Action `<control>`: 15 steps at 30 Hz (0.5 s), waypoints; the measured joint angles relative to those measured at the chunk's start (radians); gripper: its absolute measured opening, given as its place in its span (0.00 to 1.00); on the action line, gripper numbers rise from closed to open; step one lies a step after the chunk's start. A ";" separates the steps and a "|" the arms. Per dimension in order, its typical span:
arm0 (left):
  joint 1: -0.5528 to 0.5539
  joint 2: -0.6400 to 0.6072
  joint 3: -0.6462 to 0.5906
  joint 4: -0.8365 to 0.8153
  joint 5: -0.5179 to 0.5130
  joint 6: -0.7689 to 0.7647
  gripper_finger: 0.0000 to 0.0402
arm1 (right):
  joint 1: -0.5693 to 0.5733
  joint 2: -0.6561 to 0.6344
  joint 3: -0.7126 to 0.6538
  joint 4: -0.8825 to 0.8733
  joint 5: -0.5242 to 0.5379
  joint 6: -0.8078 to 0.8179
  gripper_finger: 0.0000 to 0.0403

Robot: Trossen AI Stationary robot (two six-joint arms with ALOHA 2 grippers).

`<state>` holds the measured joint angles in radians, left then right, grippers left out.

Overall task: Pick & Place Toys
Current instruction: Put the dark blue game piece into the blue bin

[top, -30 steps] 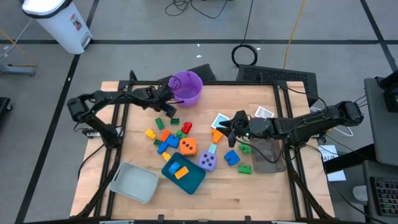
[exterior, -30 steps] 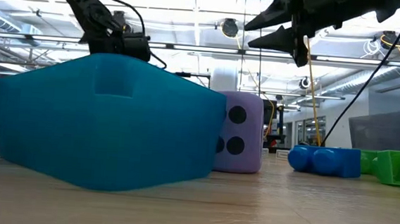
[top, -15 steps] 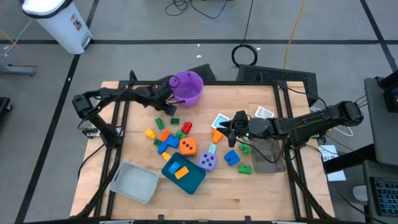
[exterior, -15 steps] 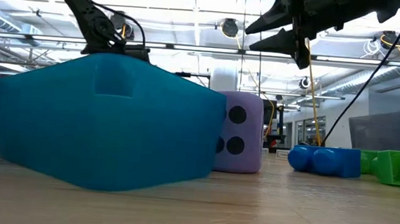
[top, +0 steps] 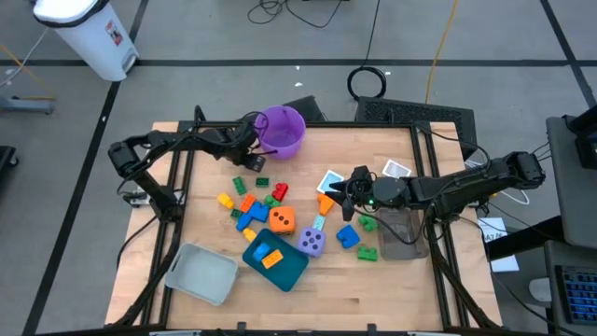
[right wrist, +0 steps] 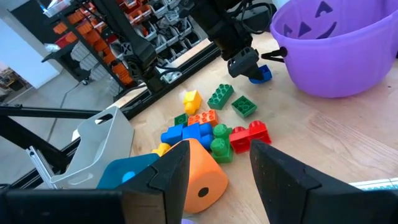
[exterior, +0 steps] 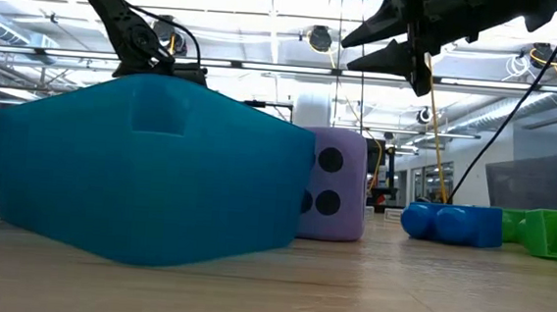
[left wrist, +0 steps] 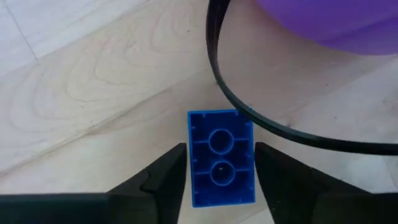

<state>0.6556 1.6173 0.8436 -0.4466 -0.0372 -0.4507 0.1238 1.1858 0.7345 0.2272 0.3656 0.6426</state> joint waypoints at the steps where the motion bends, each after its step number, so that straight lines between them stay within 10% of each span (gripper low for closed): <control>1: 0.000 0.000 0.000 0.000 0.007 0.000 0.45 | 0.000 0.000 0.000 0.000 0.000 0.000 0.40; 15: -0.003 -0.005 0.002 -0.051 0.023 -0.004 0.37 | 0.000 0.000 0.000 0.000 0.000 0.027 0.40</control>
<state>0.6529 1.6121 0.8455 -0.4972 -0.0143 -0.4549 0.1238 1.1857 0.7345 0.2272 0.3653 0.6693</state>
